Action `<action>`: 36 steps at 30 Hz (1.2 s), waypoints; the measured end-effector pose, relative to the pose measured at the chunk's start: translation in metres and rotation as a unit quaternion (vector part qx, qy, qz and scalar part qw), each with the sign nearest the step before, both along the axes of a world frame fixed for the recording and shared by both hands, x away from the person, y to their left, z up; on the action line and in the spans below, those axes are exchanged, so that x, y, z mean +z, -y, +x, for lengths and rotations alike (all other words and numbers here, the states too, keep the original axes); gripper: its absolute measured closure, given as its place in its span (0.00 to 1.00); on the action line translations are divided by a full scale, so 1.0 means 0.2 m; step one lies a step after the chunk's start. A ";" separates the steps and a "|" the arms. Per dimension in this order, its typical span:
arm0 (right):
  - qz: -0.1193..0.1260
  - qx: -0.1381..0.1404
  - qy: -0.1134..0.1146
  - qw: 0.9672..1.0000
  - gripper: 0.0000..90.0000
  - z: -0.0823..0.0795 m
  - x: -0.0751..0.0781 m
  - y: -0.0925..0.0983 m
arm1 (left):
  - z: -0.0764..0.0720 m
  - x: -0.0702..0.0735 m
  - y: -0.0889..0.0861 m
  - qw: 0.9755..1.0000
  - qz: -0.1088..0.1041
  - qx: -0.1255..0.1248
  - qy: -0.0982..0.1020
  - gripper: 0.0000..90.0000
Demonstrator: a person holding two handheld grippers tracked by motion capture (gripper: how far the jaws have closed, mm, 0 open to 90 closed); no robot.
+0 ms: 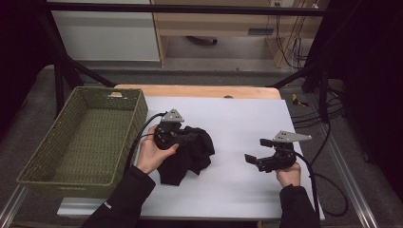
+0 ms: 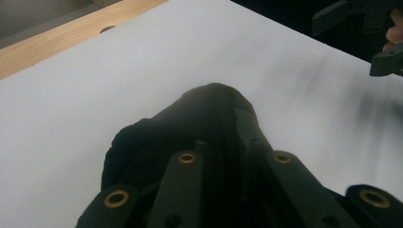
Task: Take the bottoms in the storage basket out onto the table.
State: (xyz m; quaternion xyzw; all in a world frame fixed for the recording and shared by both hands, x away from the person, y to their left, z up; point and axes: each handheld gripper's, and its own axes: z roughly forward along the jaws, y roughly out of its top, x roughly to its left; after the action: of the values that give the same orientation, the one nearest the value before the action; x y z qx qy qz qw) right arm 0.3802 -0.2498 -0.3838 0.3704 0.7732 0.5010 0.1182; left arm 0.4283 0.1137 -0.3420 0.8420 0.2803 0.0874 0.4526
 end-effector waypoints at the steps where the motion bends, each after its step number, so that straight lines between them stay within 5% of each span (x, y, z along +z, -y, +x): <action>1: 0.000 0.000 0.000 1.000 0.05 0.00 0.00 0.00 | 0.00 -0.01 0.00 1.000 0.002 0.000 0.000 0.91; 16: -0.001 0.000 -0.001 1.000 0.05 0.00 0.00 0.00 | 0.00 -0.11 0.01 1.000 0.014 0.000 -0.017 0.78; 27: 0.000 0.000 -0.001 1.000 0.05 0.00 0.00 0.00 | 0.00 -0.12 -0.01 1.000 0.019 0.018 -0.011 0.30; 36: 0.001 0.001 0.000 1.000 0.05 0.00 0.00 0.00 | -0.02 -0.09 -0.01 0.999 0.029 0.024 -0.013 0.09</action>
State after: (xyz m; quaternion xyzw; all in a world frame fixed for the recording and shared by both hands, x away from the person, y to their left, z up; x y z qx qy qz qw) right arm 0.3801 -0.2497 -0.3836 0.3699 0.7731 0.5016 0.1178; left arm 0.4236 0.1161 -0.3596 0.8490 0.3038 0.0952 0.4217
